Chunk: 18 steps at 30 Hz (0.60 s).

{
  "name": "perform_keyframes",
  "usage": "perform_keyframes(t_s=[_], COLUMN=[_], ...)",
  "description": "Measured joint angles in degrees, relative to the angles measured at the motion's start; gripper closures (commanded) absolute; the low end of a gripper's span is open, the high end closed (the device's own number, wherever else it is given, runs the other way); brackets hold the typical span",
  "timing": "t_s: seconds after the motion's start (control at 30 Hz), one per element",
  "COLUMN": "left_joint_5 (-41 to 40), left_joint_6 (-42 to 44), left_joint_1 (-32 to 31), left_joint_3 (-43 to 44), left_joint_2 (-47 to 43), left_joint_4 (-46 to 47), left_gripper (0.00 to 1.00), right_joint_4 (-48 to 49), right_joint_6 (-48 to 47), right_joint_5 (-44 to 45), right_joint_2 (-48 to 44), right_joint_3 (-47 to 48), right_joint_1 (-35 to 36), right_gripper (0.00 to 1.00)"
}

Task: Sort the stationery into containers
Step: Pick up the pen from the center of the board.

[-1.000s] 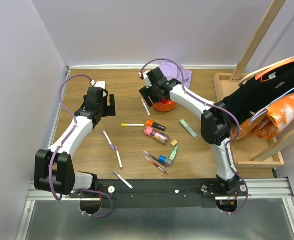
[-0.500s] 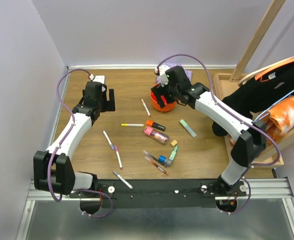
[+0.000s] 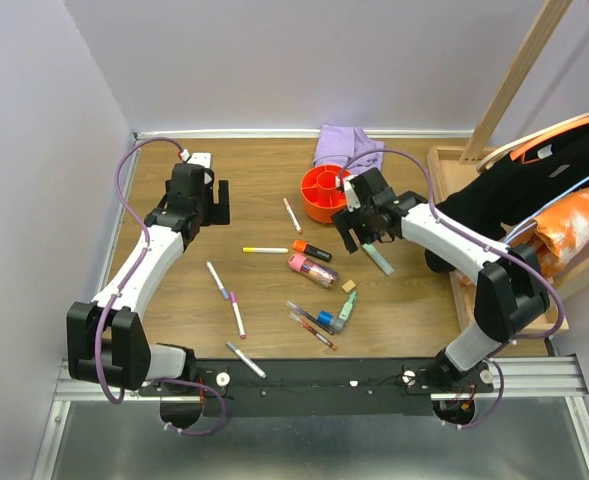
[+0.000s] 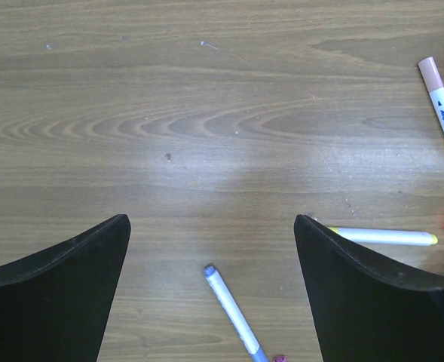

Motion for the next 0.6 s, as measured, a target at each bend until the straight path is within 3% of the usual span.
perform_keyframes(t_s=[0.27, 0.6], left_joint_5=[-0.2, -0.3], left_joint_6=[0.7, 1.4], left_joint_1=[0.0, 0.0], left_joint_3=[-0.1, -0.4], left_joint_2=[0.0, 1.6], left_joint_4=[0.1, 0.6], left_gripper=[0.01, 0.01], right_joint_4=[0.2, 3.3], right_joint_6=[1.8, -1.7], right_joint_5=[-3.4, -4.4], right_joint_2=[2.6, 3.9], right_joint_3=[-0.4, -4.9], right_joint_1=[-7.5, -7.3], right_gripper=[0.18, 0.21])
